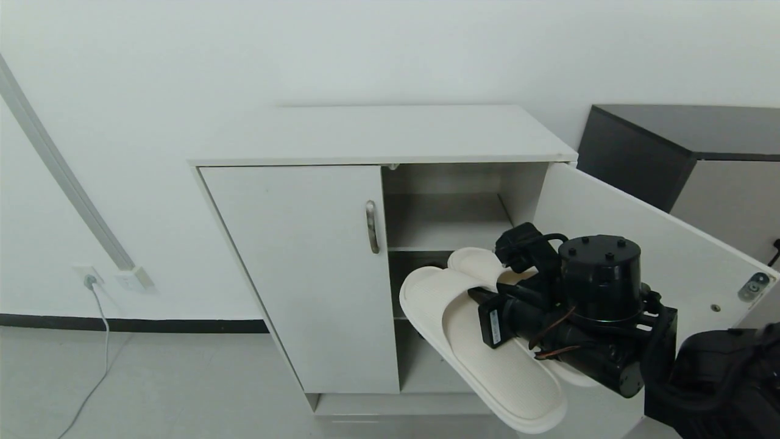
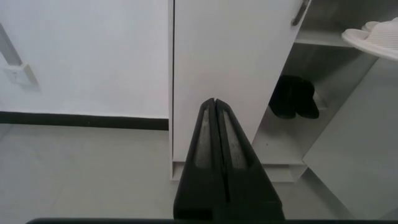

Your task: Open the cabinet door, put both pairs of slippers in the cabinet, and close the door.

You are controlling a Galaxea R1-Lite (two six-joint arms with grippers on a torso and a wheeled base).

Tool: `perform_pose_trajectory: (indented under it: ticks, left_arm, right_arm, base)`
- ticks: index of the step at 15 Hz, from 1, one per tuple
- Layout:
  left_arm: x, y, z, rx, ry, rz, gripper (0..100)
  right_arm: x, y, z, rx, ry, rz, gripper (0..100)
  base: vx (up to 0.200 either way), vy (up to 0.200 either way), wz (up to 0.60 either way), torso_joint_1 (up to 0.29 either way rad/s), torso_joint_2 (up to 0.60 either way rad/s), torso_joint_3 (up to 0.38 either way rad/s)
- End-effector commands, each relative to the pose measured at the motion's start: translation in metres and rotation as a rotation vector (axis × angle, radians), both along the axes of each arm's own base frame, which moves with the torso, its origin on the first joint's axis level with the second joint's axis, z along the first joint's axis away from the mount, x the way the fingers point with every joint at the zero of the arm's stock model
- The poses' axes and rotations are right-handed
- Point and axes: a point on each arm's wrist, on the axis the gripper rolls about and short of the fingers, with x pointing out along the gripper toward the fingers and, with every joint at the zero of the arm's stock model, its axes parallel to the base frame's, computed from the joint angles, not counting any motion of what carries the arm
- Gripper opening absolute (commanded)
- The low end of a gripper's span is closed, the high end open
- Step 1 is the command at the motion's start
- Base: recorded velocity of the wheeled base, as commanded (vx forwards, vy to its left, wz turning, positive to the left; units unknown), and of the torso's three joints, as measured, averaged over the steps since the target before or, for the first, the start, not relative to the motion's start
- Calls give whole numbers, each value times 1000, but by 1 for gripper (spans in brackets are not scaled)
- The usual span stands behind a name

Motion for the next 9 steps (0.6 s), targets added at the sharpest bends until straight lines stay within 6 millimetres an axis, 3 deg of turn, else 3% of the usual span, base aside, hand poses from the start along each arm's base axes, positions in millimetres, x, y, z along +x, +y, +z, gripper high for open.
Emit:
perform_pose_trajectory:
  ticks: [1,9]
  left_arm:
    - [0,0,0,0,1,0,0]
    - [0,0,0,0,1,0,0]
  right_arm:
    - [0,0,-1,1,-1,0,0]
    - [-2,2,-4,-4,5,11,0]
  base:
    - [0,0,0,-134,471,339]
    - [0,0,0,-83,456,361]
